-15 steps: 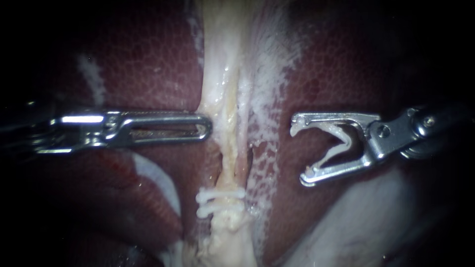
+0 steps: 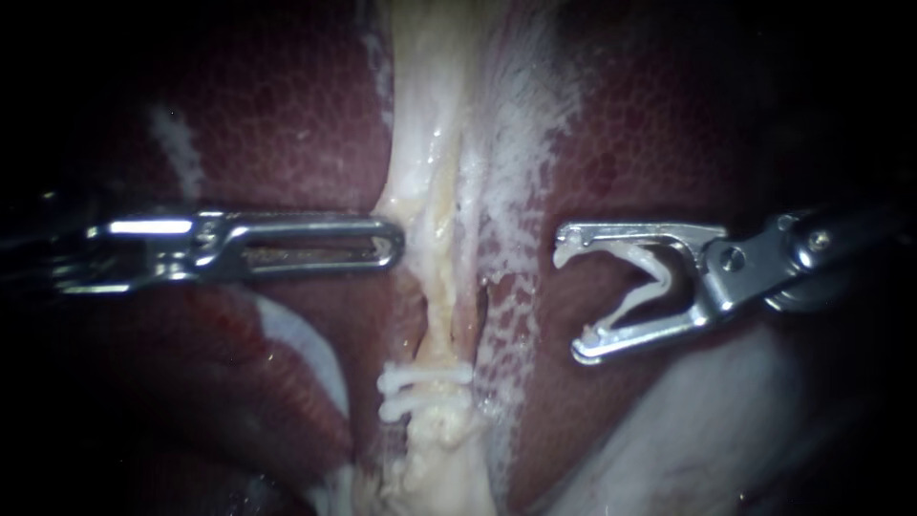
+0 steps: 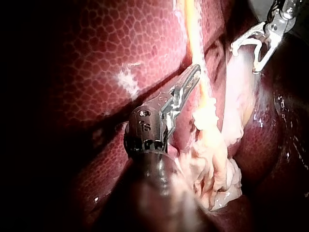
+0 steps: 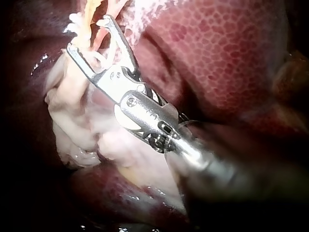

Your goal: Clipping third clip left tube

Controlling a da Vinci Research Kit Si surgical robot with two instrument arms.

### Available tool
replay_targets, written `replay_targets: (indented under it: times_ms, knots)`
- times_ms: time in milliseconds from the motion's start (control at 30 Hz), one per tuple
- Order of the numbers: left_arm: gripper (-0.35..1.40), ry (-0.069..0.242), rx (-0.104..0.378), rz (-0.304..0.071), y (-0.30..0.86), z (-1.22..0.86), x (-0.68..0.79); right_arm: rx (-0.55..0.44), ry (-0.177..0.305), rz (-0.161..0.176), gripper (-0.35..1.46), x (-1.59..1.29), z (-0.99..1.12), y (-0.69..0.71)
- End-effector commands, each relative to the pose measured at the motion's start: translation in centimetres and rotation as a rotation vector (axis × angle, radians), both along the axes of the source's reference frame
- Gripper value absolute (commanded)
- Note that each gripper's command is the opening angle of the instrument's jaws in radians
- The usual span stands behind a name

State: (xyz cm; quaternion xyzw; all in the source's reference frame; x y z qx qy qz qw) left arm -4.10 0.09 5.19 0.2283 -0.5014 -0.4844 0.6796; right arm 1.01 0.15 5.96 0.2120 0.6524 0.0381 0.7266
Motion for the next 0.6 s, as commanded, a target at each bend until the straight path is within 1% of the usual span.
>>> replay_targets:
  times_ms: [33,67,200,400,600]
  knots:
    - [-0.35,-0.01,0.0,-0.007,0.01,-0.06,0.03,0.005,-0.004,0.004,0.6,0.05,0.05,-0.02]
    - [-0.35,-0.01,0.001,-0.007,0.02,-0.09,0.04,0.007,-0.008,0.009,0.6,0.1,0.1,-0.05]
    - [-0.35,-0.016,-0.003,-0.012,0.02,-0.21,0.09,0.035,-0.01,0.004,0.6,0.34,0.31,-0.2]
    - [-0.35,-0.016,-0.003,-0.012,0.01,-0.26,0.11,0.06,-0.009,-0.007,0.6,0.66,0.55,-0.39]
    - [-0.35,-0.015,-0.003,-0.012,0.0,-0.28,0.11,0.077,-0.007,-0.016,0.6,0.93,0.7,-0.47]
